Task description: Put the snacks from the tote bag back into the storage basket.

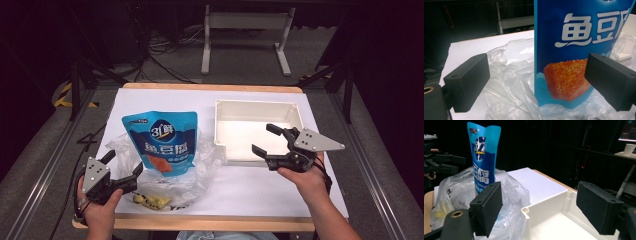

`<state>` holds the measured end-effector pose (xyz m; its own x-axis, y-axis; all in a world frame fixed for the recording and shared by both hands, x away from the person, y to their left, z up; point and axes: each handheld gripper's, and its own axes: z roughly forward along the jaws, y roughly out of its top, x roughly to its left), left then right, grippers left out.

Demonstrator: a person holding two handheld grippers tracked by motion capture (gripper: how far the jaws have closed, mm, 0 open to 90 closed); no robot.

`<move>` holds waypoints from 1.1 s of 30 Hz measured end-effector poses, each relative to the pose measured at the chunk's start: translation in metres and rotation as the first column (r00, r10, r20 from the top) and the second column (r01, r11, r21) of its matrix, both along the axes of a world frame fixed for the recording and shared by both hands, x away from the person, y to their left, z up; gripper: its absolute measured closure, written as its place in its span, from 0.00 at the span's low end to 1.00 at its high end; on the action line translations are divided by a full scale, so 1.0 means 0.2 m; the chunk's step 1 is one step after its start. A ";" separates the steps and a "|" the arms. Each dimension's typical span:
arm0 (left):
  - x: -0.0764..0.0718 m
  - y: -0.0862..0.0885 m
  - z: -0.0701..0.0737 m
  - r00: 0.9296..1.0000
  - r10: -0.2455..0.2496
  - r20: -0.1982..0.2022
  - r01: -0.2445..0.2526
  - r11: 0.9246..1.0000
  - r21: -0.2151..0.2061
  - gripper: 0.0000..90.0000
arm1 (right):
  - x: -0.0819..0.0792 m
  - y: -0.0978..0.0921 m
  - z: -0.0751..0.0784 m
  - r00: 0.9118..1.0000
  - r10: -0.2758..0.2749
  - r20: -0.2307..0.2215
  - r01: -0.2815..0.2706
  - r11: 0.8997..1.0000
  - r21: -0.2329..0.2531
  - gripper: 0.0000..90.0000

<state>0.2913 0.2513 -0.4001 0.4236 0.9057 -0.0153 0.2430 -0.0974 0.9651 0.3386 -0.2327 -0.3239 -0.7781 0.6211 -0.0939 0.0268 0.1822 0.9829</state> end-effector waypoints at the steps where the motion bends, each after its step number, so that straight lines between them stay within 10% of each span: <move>1: 0.00 0.00 0.00 1.000 -0.001 0.001 0.001 1.000 0.001 0.08 | 0.00 0.01 0.01 1.000 0.003 0.001 -0.003 1.000 -0.003 0.24; 33: -0.02 0.01 0.00 1.000 0.003 0.014 -0.003 1.000 -0.002 0.07 | 0.15 0.36 0.00 0.988 0.150 0.031 -0.150 0.989 0.005 0.23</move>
<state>0.2882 0.2524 -0.3993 0.4208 0.9071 -0.0108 0.2294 -0.0949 0.9687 0.3681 -0.1605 -0.3243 -0.8592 0.4986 -0.1151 -0.0305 0.1747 0.9842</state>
